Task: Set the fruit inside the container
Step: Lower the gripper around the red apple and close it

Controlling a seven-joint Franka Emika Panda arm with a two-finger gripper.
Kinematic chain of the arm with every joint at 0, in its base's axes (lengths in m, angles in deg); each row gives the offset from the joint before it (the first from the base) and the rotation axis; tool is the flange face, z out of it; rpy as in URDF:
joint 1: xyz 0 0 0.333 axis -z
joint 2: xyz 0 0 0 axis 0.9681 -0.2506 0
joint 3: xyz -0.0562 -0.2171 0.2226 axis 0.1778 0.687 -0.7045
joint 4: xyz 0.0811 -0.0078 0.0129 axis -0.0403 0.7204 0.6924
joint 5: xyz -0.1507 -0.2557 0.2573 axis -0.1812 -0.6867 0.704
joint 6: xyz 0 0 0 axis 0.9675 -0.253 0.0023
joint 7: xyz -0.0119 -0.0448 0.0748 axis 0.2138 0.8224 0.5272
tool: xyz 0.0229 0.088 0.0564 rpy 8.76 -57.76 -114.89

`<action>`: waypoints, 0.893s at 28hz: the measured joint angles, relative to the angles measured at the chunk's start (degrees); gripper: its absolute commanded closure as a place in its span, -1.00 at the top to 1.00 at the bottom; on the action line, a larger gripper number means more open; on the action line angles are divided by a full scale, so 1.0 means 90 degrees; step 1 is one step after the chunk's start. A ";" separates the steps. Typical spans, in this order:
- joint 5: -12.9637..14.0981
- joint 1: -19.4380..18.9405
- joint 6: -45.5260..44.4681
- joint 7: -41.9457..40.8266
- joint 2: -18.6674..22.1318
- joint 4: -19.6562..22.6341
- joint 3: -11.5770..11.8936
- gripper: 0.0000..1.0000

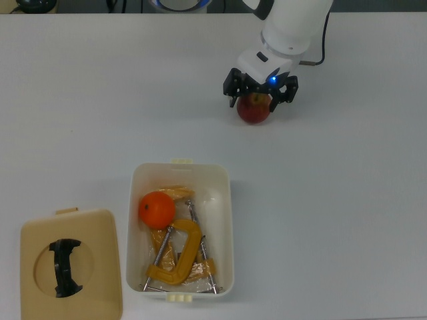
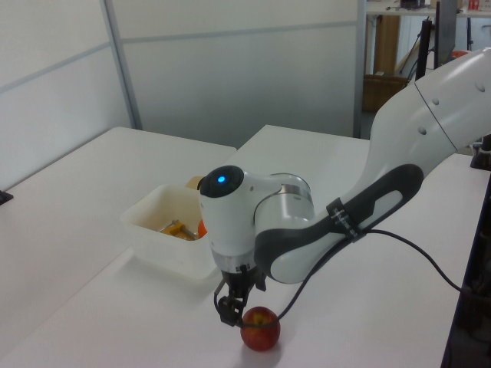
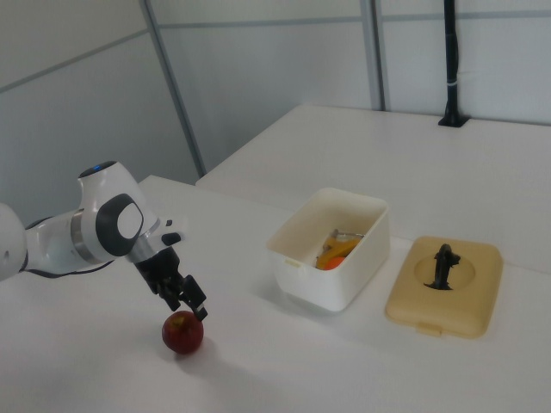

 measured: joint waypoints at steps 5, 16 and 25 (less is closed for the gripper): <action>-0.0015 -0.0131 0.0014 0.0025 0.0000 0.0173 0.0000 1.00; -0.0256 -0.0166 0.0169 0.0053 -0.0013 0.0419 0.0028 -0.43; -0.0336 -0.0063 0.0348 0.0069 -0.0018 0.0409 0.0076 -1.00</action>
